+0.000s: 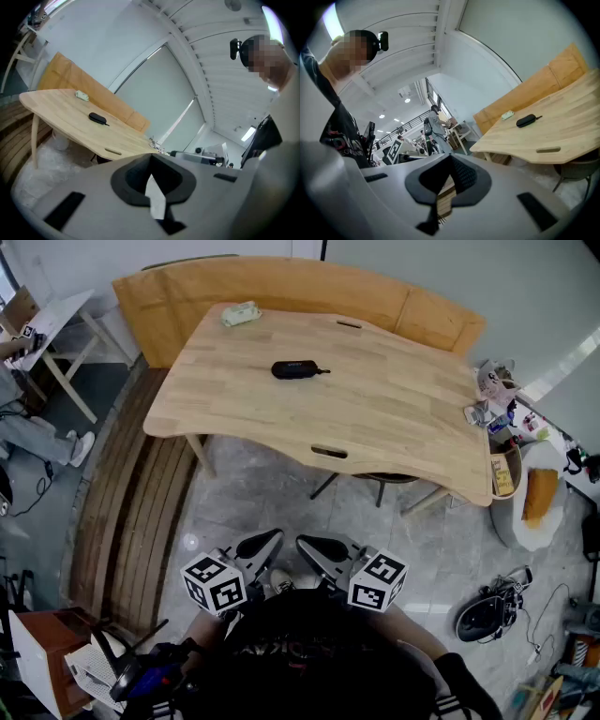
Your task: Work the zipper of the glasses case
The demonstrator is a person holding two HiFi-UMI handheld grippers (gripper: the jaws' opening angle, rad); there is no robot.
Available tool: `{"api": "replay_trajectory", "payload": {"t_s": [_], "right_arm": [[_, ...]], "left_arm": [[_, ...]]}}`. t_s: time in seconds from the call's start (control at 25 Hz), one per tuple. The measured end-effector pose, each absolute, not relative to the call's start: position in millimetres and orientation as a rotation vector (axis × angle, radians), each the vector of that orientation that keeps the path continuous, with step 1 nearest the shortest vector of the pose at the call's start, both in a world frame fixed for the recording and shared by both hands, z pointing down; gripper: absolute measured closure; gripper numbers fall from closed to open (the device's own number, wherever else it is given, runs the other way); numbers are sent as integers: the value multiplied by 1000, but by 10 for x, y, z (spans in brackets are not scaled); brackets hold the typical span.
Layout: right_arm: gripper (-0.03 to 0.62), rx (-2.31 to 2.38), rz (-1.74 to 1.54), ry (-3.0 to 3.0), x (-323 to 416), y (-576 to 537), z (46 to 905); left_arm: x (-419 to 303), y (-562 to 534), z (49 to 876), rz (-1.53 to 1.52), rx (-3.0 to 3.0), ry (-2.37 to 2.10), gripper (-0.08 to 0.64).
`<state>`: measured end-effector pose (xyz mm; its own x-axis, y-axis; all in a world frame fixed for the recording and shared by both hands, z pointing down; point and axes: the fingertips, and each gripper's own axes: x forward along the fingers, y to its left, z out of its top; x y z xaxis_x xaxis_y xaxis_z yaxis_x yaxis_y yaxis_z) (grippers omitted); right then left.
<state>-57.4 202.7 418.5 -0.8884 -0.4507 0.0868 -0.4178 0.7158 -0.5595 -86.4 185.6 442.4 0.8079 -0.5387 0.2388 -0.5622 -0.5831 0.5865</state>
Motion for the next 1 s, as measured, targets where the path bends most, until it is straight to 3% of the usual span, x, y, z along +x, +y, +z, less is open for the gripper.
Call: {"api": "replay_trajectory", "payload": {"t_s": [1.0], "right_arm": [[575,-655,-871,2870,-692,1979,4122]], "left_arm": [[-977,1841,4408,21,2320,-819,549]]}}
